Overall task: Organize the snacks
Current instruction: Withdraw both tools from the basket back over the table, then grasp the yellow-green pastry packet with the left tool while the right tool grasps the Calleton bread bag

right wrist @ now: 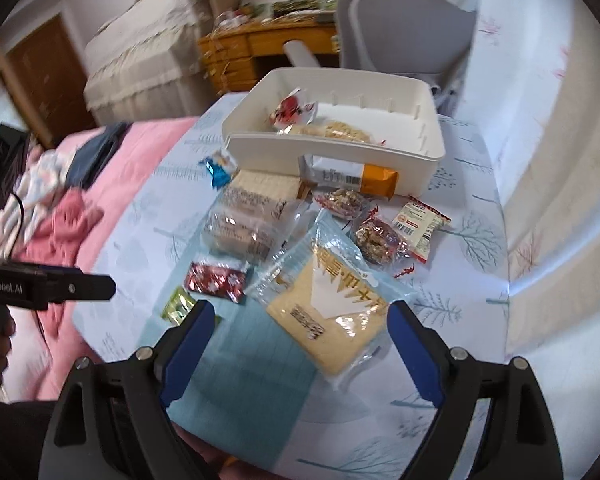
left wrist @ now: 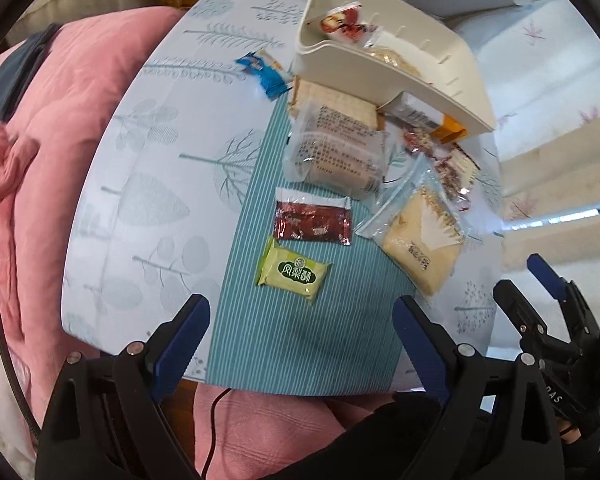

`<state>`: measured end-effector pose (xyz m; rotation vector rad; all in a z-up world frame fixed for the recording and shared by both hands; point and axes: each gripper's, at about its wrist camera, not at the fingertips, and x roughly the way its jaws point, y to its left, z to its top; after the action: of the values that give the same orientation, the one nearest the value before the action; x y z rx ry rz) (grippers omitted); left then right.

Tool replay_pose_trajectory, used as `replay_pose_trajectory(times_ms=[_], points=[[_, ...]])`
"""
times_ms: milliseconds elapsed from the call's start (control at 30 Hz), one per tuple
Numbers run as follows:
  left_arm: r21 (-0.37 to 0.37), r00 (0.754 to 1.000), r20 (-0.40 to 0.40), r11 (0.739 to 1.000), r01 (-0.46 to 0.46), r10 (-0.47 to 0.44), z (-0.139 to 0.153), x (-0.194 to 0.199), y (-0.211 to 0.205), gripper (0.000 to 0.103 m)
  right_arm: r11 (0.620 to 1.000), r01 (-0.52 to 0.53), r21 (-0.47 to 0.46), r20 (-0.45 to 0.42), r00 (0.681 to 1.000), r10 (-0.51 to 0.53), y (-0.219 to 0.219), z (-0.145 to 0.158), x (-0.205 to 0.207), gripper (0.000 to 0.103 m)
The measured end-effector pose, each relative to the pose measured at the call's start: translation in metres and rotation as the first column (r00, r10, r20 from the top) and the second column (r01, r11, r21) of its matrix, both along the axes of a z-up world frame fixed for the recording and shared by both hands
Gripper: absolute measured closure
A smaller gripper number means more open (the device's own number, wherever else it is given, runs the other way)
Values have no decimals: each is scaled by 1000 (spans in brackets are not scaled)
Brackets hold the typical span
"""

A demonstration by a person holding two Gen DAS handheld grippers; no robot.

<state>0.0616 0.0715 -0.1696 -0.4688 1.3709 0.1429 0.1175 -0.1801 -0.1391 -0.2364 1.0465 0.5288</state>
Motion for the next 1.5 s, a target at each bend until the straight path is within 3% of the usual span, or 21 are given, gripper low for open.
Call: replay_pose_trajectory(times_ms=[200, 400, 567, 733, 900, 1100, 1333, 1500], points=[[5, 995, -42, 996, -87, 87, -19, -2, -16, 11, 986, -151, -77, -5, 988, 151, -4, -14, 6, 14], [1, 981, -88, 985, -173, 172, -44, -1, -27, 11, 934, -306, -187, 0, 950, 311, -4, -37, 3, 14], [-8, 961, -119, 968, -253, 250, -68, -1, -28, 11, 903, -371, -218, -38, 927, 372, -9, -58, 6, 14], [-11, 929, -163, 941, -338, 332, -90, -1, -22, 11, 883, -398, -249, -65, 916, 395, -10, -80, 16, 14], [-53, 880, -206, 893, -447, 429, -110, 0, -11, 12, 840, -456, -293, -67, 887, 458, -2, -99, 19, 14], [-80, 833, -251, 847, -525, 492, -128, 4, -2, 22, 810, -495, -315, -91, 865, 493, 6, -120, 24, 14], [-103, 782, -301, 796, -596, 546, -146, 5, 5, 41, 793, -519, -319, -92, 850, 519, 14, -137, 28, 2], [-107, 772, -298, 784, -611, 561, -151, 10, 10, 47, 789, -525, -319, -84, 845, 528, 16, -145, 35, 0]])
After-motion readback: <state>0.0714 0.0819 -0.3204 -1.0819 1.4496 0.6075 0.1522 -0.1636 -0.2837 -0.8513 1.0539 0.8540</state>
